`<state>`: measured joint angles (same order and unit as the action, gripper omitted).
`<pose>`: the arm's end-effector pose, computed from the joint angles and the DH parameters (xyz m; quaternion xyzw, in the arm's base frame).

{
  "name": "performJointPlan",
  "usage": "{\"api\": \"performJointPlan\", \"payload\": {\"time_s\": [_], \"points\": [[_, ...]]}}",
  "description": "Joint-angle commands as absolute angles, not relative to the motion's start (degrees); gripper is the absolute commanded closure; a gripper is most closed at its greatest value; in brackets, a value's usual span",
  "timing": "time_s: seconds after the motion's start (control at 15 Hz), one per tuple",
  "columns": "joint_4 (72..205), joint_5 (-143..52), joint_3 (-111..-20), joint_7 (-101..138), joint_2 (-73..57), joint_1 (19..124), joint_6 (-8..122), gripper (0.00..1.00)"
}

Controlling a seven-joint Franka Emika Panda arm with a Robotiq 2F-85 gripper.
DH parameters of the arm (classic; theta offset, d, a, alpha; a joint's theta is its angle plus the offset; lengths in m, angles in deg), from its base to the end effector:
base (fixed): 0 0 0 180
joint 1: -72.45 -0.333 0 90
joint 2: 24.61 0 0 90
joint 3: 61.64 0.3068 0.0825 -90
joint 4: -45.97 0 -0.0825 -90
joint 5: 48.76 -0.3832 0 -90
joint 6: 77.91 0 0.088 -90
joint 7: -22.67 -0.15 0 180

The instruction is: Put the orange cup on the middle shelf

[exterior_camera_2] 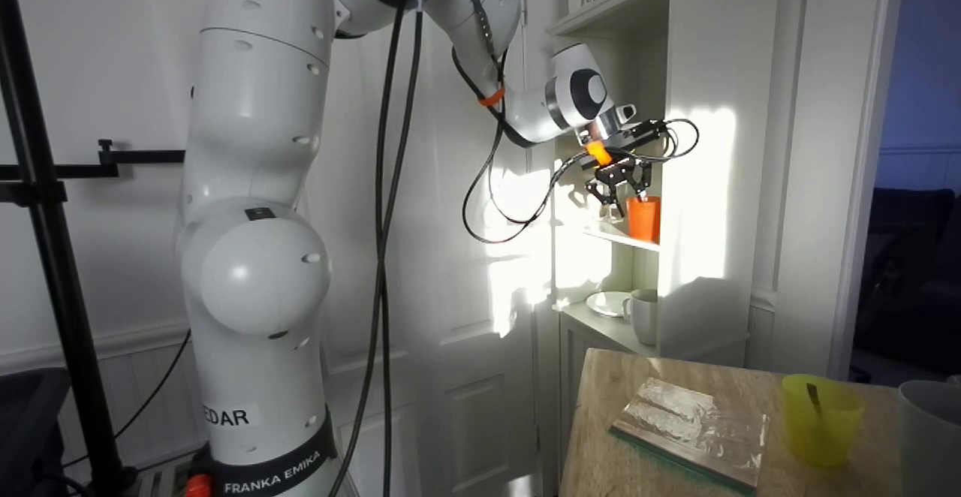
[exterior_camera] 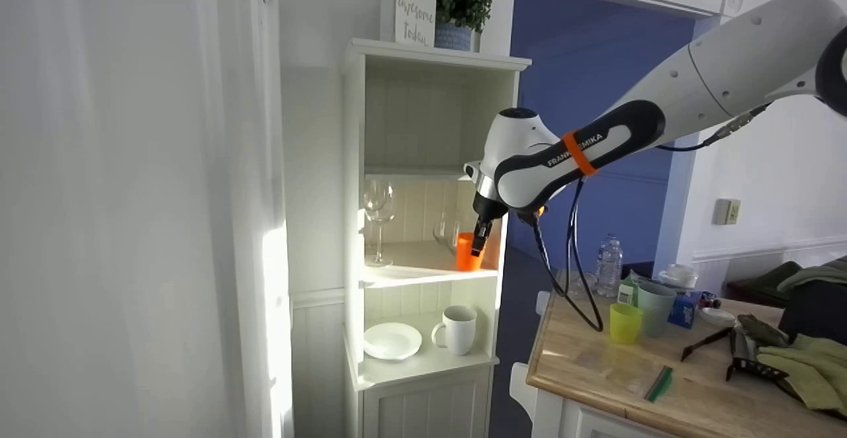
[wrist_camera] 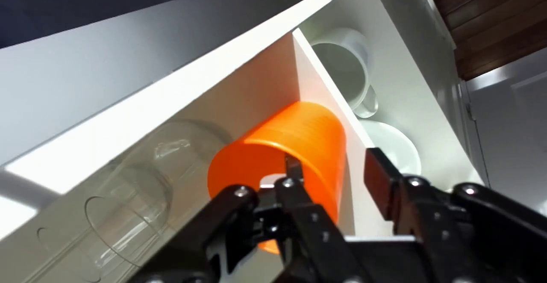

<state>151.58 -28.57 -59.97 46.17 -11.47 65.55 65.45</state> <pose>0.6624 0.0922 0.4023 0.8934 0.3754 0.1916 0.1553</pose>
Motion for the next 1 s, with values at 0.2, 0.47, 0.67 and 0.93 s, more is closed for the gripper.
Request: {"api": "performJointPlan", "payload": {"time_s": [0.2, 0.47, 0.67, 0.93], "points": [[150.8, -23.9, -60.6, 41.2, -9.9, 66.1, 71.3, 0.4], [151.9, -26.5, -59.7, 41.8, -11.2, 66.3, 71.0, 0.28], [152.7, -24.7, -60.2, 39.3, -12.4, 65.8, 71.0, 0.18], [153.4, -25.0, -60.3, 37.7, -13.1, 65.9, 71.1, 0.15]]}}
